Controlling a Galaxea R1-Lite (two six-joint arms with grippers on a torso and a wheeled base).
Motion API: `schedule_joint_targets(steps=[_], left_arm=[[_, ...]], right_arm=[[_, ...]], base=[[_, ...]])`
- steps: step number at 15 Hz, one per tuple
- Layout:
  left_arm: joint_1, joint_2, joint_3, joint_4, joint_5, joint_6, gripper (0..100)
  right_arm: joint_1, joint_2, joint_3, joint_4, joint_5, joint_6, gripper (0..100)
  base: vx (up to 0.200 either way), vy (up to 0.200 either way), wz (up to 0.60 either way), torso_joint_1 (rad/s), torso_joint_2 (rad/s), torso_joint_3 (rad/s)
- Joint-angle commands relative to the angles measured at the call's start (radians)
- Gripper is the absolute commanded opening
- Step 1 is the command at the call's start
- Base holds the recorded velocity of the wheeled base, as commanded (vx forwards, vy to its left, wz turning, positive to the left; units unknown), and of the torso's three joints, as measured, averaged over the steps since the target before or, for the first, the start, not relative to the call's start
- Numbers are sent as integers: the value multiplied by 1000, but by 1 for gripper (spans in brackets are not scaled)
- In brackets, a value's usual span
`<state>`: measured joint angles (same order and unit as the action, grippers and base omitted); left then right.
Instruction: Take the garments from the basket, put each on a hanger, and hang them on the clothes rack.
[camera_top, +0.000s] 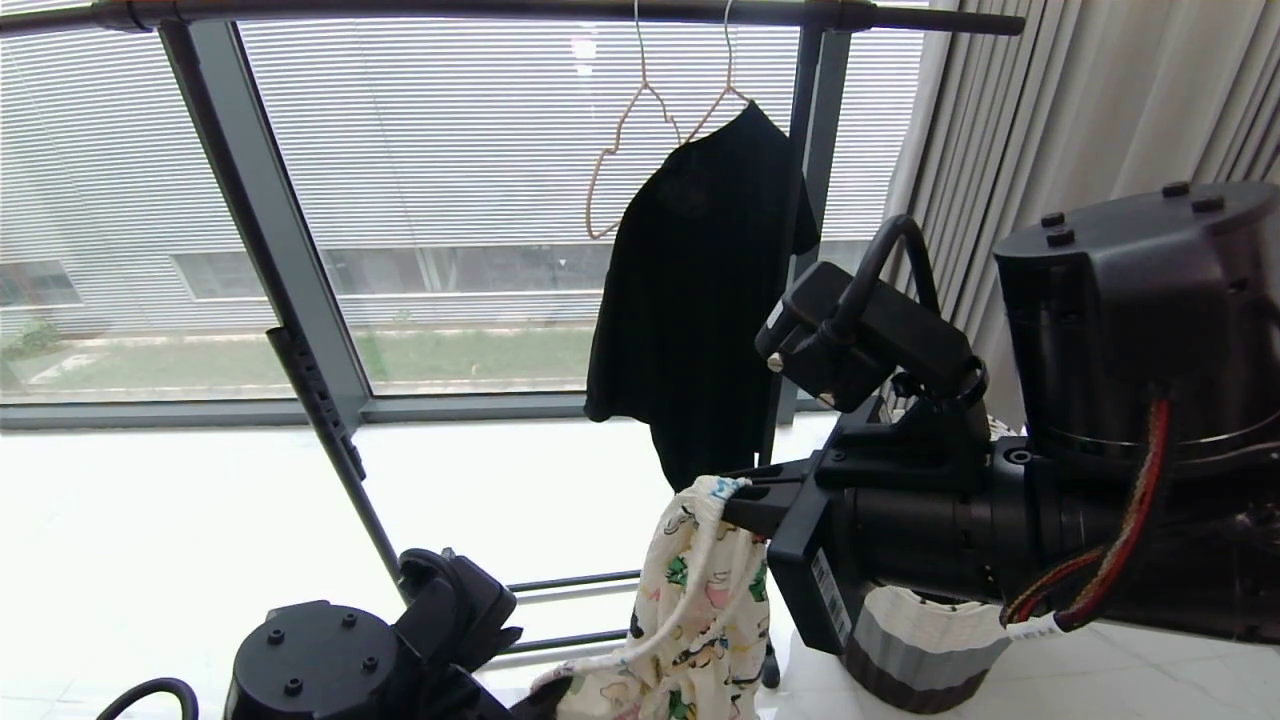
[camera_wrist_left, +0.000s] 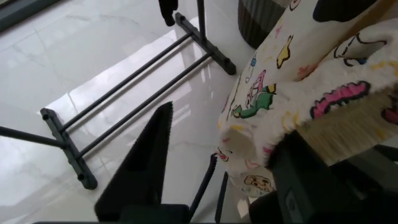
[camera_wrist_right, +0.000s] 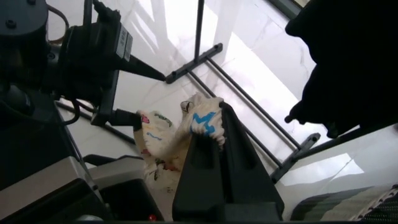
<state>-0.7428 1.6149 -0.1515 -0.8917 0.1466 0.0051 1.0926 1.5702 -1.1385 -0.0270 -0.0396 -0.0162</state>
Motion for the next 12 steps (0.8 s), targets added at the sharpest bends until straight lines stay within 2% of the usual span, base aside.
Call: schedule_joint_targets(steps=[1, 3, 6, 8, 9, 10, 11, 12], left_arm=[[33, -4, 26, 0, 10, 15, 0], [72, -10, 46, 0, 13, 50, 0], [131, -93, 21, -1, -2, 113, 0], [166, -156, -33, 2, -85, 119, 0], [224, -179, -117, 33, -153, 148, 0], [273, -182, -180, 79, -163, 161, 0], [304, -193, -255, 160, -173, 161, 0], [330, -224, -352, 297, -199, 161, 0]], right_arm=[[-2, -1, 3, 1, -5, -1, 0], [-14, 1, 10, 6, -8, 1, 0], [-77, 5, 57, 21, -88, 2, 0], [-108, -2, 80, 19, -108, 4, 0], [-134, -19, 97, 16, -120, 2, 0], [-154, -32, 106, 16, -123, 1, 0], [-166, -47, 114, 16, -125, -1, 0], [-181, -64, 125, 16, -125, -7, 0]], base=[[0, 0, 0, 0, 0, 0], [0, 0, 0, 0, 0, 0], [0, 0, 0, 0, 0, 0], [0, 0, 0, 0, 0, 0], [0, 0, 0, 0, 0, 0], [0, 0, 0, 0, 0, 0], [0, 0, 0, 0, 0, 0], [0, 0, 0, 0, 0, 0]])
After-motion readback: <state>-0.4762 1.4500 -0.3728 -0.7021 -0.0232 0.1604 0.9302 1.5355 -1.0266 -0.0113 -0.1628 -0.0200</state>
